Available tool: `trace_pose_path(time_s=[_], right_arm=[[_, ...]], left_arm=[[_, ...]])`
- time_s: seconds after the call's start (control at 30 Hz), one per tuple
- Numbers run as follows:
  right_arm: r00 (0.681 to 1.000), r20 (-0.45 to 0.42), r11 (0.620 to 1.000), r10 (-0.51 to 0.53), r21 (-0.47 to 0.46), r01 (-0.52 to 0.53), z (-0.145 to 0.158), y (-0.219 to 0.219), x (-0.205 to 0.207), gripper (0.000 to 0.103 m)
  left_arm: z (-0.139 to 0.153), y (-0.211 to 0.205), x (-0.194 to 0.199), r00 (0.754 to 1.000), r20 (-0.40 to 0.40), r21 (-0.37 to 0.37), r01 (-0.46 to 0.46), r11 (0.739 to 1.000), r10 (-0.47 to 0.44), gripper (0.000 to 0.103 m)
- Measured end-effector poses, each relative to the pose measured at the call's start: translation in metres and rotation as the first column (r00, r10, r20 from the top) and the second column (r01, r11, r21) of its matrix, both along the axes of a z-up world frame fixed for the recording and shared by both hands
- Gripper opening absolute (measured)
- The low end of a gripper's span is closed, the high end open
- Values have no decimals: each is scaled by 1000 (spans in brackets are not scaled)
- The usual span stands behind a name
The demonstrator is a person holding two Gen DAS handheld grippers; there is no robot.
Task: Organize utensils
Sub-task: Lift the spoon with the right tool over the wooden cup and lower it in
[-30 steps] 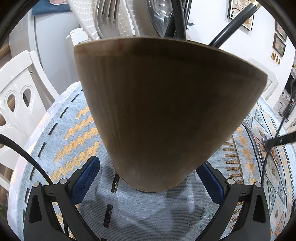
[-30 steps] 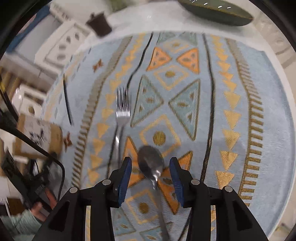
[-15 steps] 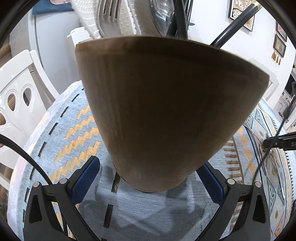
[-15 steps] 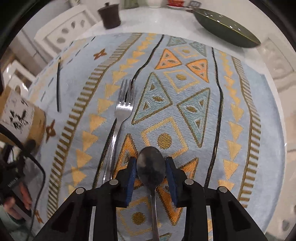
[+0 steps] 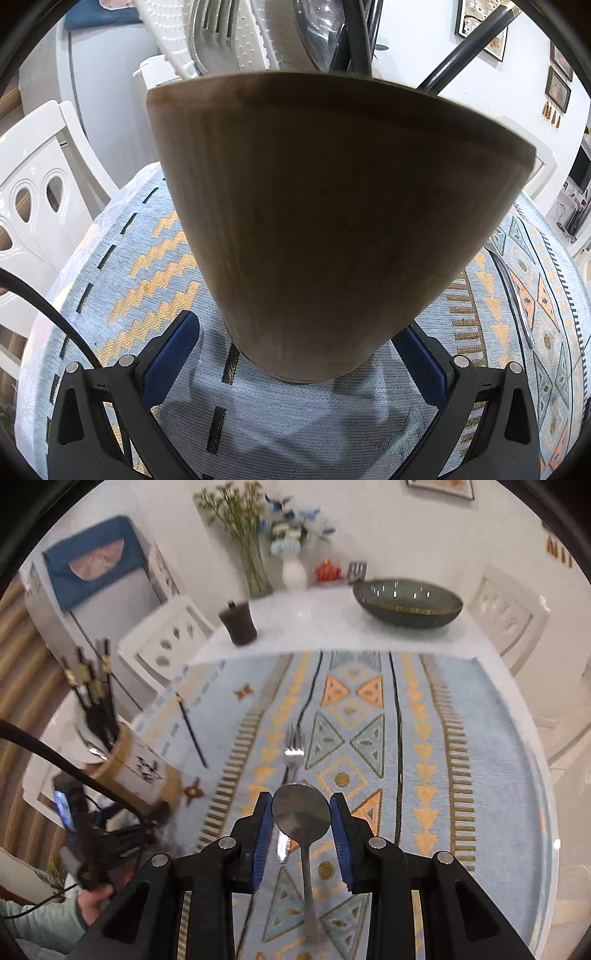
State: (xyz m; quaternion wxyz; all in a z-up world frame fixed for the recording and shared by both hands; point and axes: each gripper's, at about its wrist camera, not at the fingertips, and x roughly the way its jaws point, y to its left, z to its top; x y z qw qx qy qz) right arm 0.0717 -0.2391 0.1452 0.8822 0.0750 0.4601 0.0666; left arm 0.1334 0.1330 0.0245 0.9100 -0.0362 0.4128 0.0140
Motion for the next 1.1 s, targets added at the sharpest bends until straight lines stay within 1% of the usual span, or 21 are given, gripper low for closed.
trace_pose_path(time_s=[0.2, 0.47, 0.57, 0.67, 0.83, 0.97, 1.1], right_arm=[[994, 103, 1000, 20, -4, -20, 32, 18, -3, 30], [967, 234, 995, 95, -12, -95, 81, 45, 20, 30], [947, 294, 990, 132, -1, -138, 106, 58, 25, 30], [920, 356, 982, 164, 29, -186, 133, 72, 27, 30], [875, 431, 953, 222, 94, -288, 167, 101, 32, 30], [841, 465, 924, 278, 110, -366, 181, 130, 38, 30], [824, 459, 905, 332, 91, -416, 175, 156, 46, 30]], left_arm=[[0, 0, 0, 1000, 0, -1, 0, 1000, 0, 103], [0, 1, 0, 1000, 7, -1, -1, 1000, 1, 103], [2, 2, -3, 1000, 20, 1, 0, 1000, 0, 103], [2, 3, -5, 1000, 25, 0, 1, 1000, -1, 103], [2, 5, -6, 1000, 26, -1, 2, 1000, -2, 103], [2, 2, -7, 1000, 29, 0, 2, 1000, -2, 103], [4, 1, -10, 999, 35, -2, 4, 1000, -4, 103]])
